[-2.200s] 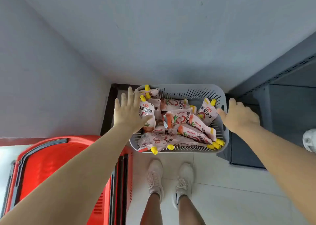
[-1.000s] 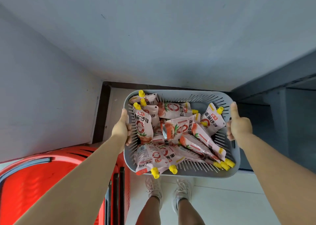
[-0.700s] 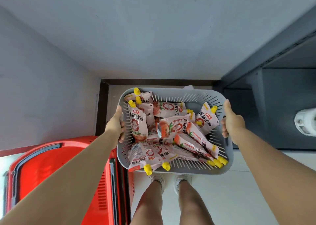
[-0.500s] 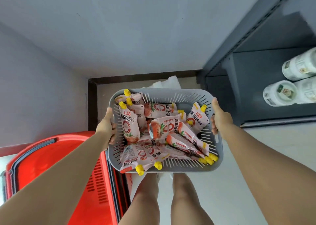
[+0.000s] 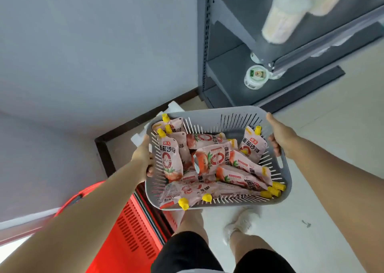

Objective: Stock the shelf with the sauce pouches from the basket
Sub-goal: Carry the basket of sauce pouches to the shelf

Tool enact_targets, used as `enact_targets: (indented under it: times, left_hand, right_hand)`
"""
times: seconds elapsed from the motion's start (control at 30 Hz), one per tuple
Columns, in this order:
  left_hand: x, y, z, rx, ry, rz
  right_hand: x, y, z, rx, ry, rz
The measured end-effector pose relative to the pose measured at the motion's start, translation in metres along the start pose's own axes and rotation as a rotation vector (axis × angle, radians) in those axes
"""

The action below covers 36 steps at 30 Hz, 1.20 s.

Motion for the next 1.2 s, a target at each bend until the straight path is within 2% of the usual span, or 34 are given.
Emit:
enact_targets:
  times: [0.4, 0.7, 1.07, 1.2]
  left_hand:
    - [-0.067, 0.169, 0.118, 0.096, 0.249, -0.331]
    - [-0.108, 0.327, 0.209, 0.276, 0.374, -0.543]
    - [-0.171, 0.545, 0.251, 0.506, 0.468, -0.769]
    - [-0.203, 0.623, 0.251, 0.529, 0.465, -0.863]
  right_hand:
    - [-0.071, -0.204, 0.038, -0.137, -0.032, -0.321]
    - [-0.132, -0.354, 0.052, -0.234, 0.030, -0.540]
    - [-0.166, -0.508, 0.015, -0.437, 0.055, -0.694]
    - [-0.161, -0.549, -0.014, -0.459, 0.093, -0.778]
Point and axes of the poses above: each hand's wrist, its own z-axis away from the middle knuckle, its own y-axis out of the palm, x = y × z, the point moved 5 cm from there along -z, towards the middle knuckle, and after that the axes turned 2 degrees about -z, right-handed, at the moved point
